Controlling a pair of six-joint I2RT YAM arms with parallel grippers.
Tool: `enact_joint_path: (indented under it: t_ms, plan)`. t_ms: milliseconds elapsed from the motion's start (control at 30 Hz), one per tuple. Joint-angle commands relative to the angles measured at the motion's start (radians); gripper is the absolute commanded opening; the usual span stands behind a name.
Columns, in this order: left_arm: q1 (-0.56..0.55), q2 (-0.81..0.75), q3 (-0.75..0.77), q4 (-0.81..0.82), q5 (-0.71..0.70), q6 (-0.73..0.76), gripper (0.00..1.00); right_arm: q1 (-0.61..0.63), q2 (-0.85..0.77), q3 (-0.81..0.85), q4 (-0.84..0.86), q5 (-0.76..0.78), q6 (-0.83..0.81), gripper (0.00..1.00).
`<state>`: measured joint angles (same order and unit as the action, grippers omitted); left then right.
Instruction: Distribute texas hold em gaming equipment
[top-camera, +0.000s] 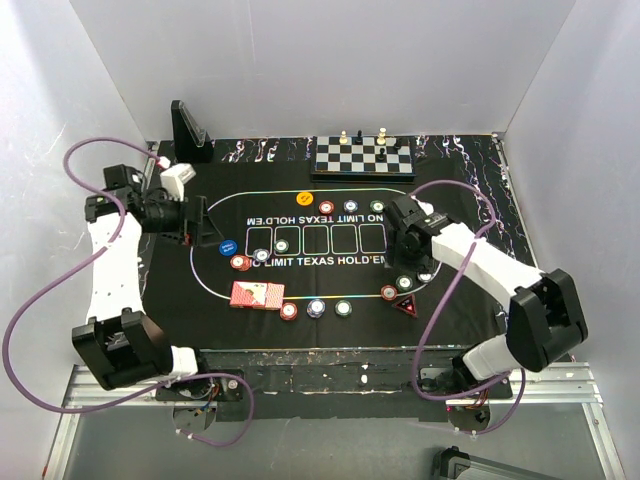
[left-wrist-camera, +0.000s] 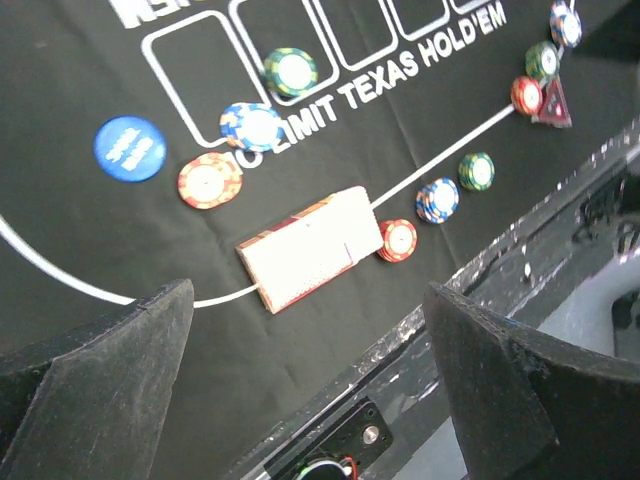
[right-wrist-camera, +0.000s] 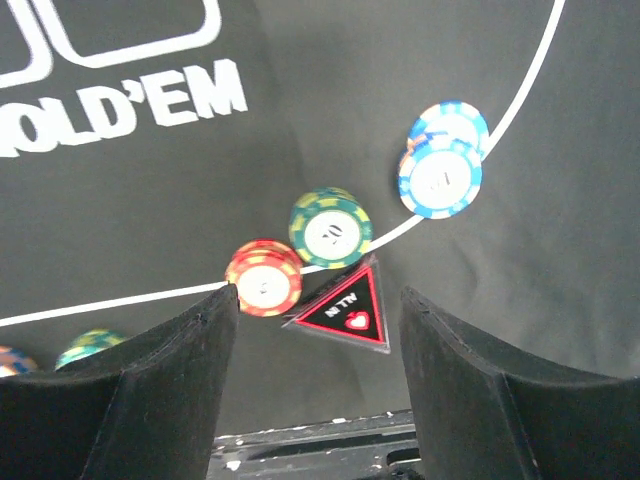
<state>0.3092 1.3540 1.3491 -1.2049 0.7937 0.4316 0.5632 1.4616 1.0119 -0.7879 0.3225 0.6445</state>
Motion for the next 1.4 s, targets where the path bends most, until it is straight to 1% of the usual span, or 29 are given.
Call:
enact_joint_path:
  t_ms: [0, 67, 167, 267, 333, 367, 467, 567, 733, 867, 967, 1000, 1367]
  plan:
    - [-0.113, -0.030, -0.057, -0.024, 0.027, 0.171, 1.00, 0.030, -0.078, 0.152, -0.094, 0.038, -0.002, 0.71]
    - [-0.171, -0.056, -0.103, -0.016, 0.033, 0.244, 1.00, 0.035, -0.104, 0.192, -0.103, 0.023, -0.016, 0.71]
    - [-0.220, -0.076, -0.157, -0.019, 0.064, 0.386, 1.00, 0.035, -0.133, 0.221, -0.094, -0.040, -0.042, 0.70]
    - [-0.274, -0.056, -0.186, -0.041, 0.067, 0.550, 1.00, 0.038, -0.153, 0.197, -0.050, -0.118, -0.071, 0.70]
    - [-0.294, -0.041, -0.205, -0.048, 0.073, 0.634, 1.00, 0.046, -0.168, 0.169, -0.011, -0.161, -0.078, 0.70]
    - [-0.327, -0.038, -0.223, -0.041, 0.070, 0.671, 1.00, 0.053, -0.178, 0.159, 0.008, -0.175, -0.078, 0.70]
    - [-0.373, -0.061, -0.295, 0.020, 0.038, 0.766, 1.00, 0.061, -0.188, 0.137, 0.039, -0.221, -0.074, 0.70]
    - [-0.435, -0.104, -0.404, 0.154, -0.025, 0.812, 1.00, 0.070, -0.185, 0.131, 0.052, -0.252, -0.077, 0.70]
    - [-0.510, -0.092, -0.482, 0.238, -0.094, 0.947, 1.00, 0.083, -0.179, 0.129, 0.085, -0.290, -0.092, 0.70]
    - [-0.522, -0.033, -0.475, 0.263, -0.126, 1.001, 1.00, 0.084, -0.190, 0.120, 0.137, -0.310, -0.079, 0.70]
    - [-0.522, -0.009, -0.498, 0.292, -0.143, 1.033, 1.00, 0.087, -0.195, 0.116, 0.159, -0.315, -0.071, 0.70]
    - [-0.521, -0.004, -0.508, 0.316, -0.145, 1.035, 1.00, 0.087, -0.199, 0.113, 0.164, -0.347, -0.072, 0.70]
    - [-0.536, 0.103, -0.527, 0.354, -0.182, 1.064, 1.00, 0.087, -0.181, 0.140, 0.171, -0.367, -0.098, 0.70]
